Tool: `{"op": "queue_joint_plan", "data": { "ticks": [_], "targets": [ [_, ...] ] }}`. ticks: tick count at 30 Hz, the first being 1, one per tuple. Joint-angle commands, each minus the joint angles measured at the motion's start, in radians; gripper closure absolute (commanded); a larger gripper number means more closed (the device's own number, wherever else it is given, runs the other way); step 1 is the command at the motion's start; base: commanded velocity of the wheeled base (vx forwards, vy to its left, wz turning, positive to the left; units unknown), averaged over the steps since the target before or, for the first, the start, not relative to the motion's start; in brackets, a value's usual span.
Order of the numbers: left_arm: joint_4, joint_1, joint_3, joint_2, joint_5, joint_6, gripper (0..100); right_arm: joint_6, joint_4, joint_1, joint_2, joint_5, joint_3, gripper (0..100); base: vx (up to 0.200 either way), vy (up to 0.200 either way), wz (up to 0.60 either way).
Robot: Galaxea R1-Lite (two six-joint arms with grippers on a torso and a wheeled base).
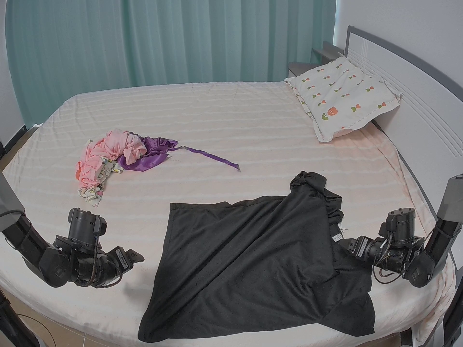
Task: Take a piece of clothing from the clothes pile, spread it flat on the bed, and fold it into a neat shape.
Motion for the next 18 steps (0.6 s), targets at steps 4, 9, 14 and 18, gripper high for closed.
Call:
{"op": "queue_joint_plan", "data": {
  "ticks": [4,9,14,18],
  "targets": [
    [-0.001,-0.006,-0.016,0.008,-0.003,-0.029,0,0.009,-0.001,0.002,0.025,-0.008,-0.020,0,0.000,0.000,0.00],
    [-0.001,-0.015,-0.013,0.008,-0.007,-0.029,0,0.009,-0.001,0.003,0.029,-0.009,-0.019,0,0.000,0.000,0.00],
    [-0.001,-0.031,-0.009,0.012,-0.010,-0.029,0,0.009,-0.002,0.003,0.028,-0.009,-0.019,0,0.000,0.000,0.00],
    [-0.001,-0.043,-0.015,0.037,-0.002,-0.029,0,0.009,-0.002,0.006,0.022,-0.008,-0.019,0,0.000,0.000,0.00]
  ]
}}
